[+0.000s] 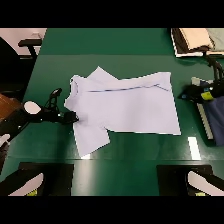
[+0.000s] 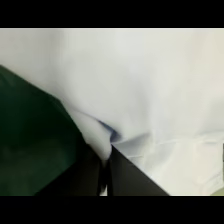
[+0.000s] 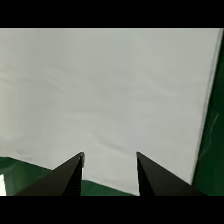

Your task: Fold the shirts.

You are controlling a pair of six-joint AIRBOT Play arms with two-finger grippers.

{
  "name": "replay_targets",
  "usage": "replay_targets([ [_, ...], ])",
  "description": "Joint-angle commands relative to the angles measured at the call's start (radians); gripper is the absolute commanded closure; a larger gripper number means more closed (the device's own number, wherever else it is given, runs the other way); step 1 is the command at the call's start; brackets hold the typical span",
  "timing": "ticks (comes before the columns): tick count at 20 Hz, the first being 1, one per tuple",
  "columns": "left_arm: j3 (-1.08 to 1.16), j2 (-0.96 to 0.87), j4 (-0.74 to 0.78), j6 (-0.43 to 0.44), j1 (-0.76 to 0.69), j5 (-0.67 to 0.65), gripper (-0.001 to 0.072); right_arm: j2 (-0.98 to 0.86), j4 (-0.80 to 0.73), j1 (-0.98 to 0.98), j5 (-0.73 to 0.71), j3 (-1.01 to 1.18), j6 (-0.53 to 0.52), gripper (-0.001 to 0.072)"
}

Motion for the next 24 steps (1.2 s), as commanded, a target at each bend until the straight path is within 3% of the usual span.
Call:
replay_targets([
  [1, 0.060, 0.055, 0.022, -0.016, -0.003, -0.045, 0.0684, 0.030, -0.104, -0.111, 0.080, -0.079, 0.009, 0.0326],
  [4, 0.078, 0.100, 0.021, -0.016, -0.003, -0.054, 0.0684, 0.080, -0.110, -0.257, 0.043, -0.291, 0.010, 0.0320],
  [6, 0.079, 0.101, 0.020, -0.016, -0.003, -0.055, 0.0684, 0.080, -0.108, -0.336, 0.027, -0.415, 0.010, 0.0159],
  [9, 0.079, 0.100, 0.021, -0.016, -0.003, -0.051, 0.0683, 0.080, -0.047, -0.386, -0.032, -0.555, 0.008, 0.0163],
  [11, 0.079, 0.100, 0.021, -0.016, -0.003, -0.052, 0.0684, 0.080, 0.040, -0.378, -0.105, -0.612, -0.006, 0.0253],
  [16, 0.079, 0.100, 0.021, -0.016, -0.003, -0.054, 0.0683, 0.026, 0.152, -0.251, -0.252, -0.624, -0.011, 0.0287],
  [18, 0.080, 0.100, 0.021, -0.016, -0.003, -0.055, 0.0684, -0.015, 0.152, -0.184, -0.287, -0.586, -0.011, 0.0464],
  [20, 0.087, 0.103, 0.022, -0.038, -0.003, -0.070, 0.0685, -0.029, 0.149, -0.125, -0.295, -0.531, -0.011, 0.0690],
  [24, 0.190, 0.203, 0.134, -0.104, -0.003, -0.117, 0.0685, 0.095, 0.071, -0.049, -0.272, -0.369, -0.012, 0.0700],
])
